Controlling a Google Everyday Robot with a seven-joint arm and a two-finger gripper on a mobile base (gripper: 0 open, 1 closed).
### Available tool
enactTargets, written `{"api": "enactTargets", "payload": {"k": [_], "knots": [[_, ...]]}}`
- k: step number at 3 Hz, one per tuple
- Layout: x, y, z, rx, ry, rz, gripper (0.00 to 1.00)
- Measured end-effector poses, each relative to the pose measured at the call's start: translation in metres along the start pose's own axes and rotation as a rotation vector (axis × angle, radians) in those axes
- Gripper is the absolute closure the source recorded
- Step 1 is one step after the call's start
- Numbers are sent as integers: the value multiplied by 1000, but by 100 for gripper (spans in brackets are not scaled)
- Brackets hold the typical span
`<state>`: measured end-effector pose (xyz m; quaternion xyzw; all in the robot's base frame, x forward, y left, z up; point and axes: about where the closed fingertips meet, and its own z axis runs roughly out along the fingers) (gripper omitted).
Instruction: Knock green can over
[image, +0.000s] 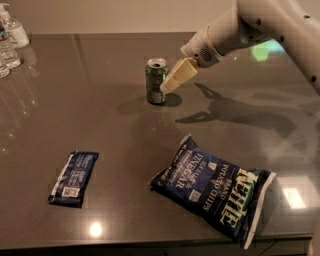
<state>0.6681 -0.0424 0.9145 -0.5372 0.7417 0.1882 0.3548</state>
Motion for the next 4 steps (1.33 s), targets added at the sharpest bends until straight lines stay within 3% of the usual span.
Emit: {"api": "enactTargets", "payload": {"k": [4], "knots": [[-23,7,39,-41,-130,0,0]]}}
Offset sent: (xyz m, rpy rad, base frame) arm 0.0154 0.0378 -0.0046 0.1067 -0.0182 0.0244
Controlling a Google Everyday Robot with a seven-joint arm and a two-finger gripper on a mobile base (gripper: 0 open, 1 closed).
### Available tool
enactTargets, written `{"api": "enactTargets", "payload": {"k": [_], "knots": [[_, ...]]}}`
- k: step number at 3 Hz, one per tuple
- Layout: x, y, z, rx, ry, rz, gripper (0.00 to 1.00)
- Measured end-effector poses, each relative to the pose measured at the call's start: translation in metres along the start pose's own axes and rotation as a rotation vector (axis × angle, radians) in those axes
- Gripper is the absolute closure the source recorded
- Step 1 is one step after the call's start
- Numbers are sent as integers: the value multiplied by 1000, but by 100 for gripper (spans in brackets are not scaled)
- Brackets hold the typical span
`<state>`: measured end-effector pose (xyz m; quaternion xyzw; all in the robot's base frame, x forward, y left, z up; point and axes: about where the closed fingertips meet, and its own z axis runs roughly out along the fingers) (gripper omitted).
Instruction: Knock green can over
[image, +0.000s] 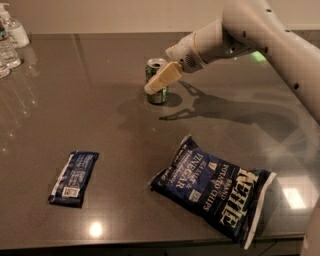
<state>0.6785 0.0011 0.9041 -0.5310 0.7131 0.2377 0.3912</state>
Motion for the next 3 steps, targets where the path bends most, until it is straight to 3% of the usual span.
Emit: {"api": "enactTargets", "payload": {"k": [1,3], "knots": [[0,3,5,-17,-14,10,16],[0,5,4,-30,-49,34,62]]}}
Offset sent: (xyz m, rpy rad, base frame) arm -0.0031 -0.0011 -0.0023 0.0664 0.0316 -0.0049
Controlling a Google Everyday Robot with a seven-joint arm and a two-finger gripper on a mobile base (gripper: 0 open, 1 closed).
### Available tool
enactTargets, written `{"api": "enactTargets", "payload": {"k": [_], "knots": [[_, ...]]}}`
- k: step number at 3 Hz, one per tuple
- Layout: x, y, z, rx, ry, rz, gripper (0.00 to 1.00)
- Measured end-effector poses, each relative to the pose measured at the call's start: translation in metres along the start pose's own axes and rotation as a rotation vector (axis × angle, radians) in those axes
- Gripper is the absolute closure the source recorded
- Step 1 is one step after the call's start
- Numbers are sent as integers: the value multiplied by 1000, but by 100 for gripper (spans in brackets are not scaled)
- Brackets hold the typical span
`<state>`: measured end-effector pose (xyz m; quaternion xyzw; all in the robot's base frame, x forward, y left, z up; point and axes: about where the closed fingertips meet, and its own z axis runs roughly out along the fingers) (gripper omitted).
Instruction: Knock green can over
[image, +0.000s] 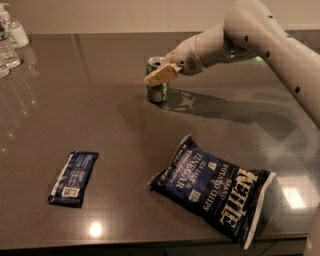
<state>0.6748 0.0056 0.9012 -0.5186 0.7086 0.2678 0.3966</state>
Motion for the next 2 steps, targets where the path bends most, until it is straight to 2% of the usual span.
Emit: {"api": "enactTargets", "payload": {"k": [1,2], "knots": [[-5,5,-8,1,16,-5,87],[-11,15,-25,13,119,-30,100]]}}
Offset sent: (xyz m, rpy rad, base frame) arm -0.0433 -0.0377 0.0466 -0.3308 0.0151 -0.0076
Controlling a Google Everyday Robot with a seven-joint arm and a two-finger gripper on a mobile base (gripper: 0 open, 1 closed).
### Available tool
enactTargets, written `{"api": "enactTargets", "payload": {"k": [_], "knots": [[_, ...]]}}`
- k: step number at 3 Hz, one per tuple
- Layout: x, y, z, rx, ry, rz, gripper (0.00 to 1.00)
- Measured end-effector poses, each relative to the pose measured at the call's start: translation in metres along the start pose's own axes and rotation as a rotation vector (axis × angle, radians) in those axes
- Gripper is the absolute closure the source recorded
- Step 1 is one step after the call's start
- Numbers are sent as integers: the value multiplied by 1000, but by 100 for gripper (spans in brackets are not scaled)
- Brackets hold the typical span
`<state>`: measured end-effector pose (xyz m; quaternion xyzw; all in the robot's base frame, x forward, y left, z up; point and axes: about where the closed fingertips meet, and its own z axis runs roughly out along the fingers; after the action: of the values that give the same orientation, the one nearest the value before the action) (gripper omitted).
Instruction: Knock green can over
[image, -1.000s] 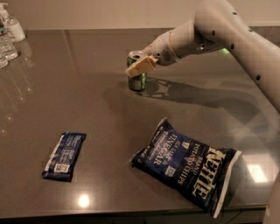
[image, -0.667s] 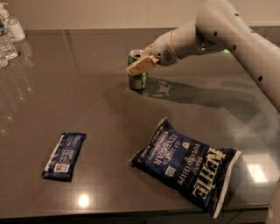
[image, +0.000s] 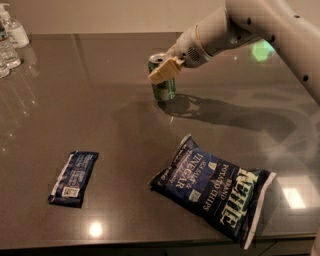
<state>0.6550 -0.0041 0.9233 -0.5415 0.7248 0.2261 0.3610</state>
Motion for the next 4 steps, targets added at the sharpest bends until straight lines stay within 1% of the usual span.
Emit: {"api": "enactTargets", "payload": {"k": [1,2,3,4], "knots": [[7,12,-23,0,179,-83,100],[24,25,-41,-20,352,-148,100],[45,35,-50,-48,493,-195,100],[61,37,-49,-80,586,-235,100]]}}
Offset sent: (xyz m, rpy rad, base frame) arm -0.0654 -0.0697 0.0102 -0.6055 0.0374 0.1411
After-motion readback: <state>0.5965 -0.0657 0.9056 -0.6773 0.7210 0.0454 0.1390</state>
